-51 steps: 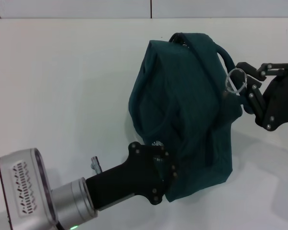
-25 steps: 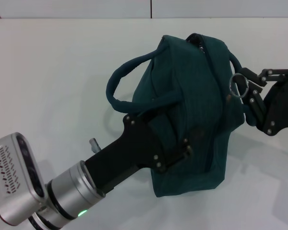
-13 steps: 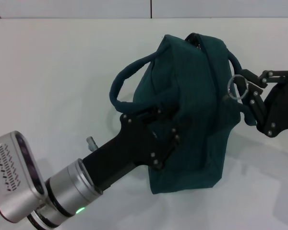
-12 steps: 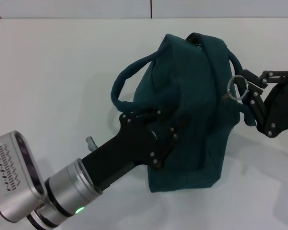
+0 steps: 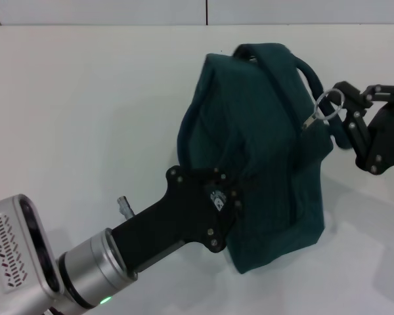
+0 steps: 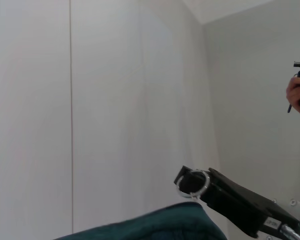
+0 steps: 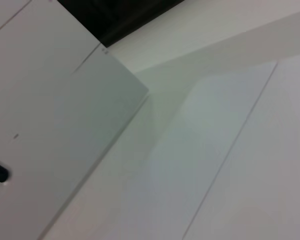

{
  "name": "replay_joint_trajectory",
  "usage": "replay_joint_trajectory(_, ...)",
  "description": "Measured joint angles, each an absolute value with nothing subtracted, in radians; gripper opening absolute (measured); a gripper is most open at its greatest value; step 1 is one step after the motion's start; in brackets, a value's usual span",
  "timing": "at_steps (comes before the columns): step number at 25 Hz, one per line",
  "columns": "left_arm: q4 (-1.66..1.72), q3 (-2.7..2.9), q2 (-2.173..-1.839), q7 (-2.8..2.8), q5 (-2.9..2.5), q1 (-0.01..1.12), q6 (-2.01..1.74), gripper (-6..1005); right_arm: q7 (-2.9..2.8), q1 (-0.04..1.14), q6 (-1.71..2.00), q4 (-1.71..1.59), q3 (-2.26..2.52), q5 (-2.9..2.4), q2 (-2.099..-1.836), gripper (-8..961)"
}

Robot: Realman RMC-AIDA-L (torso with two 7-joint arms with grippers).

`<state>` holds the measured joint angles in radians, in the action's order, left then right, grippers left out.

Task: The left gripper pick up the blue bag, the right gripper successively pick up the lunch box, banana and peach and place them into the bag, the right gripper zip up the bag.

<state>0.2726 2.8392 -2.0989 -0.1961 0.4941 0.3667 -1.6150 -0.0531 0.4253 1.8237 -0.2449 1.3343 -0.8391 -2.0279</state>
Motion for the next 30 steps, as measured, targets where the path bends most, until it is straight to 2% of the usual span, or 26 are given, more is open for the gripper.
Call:
replay_joint_trajectory(28, 0.27, 2.83, -2.1, -0.204, 0.576, 0.369, -1.602, 45, -0.102, 0.406, 1.835, -0.254, 1.46, -0.82, -2.024, 20)
replay_joint_trajectory(30, 0.27, 2.83, -2.099, -0.204, 0.576, 0.369, -1.602, 45, -0.176, 0.405, 1.828, -0.256, 1.452, -0.806, -2.015, 38)
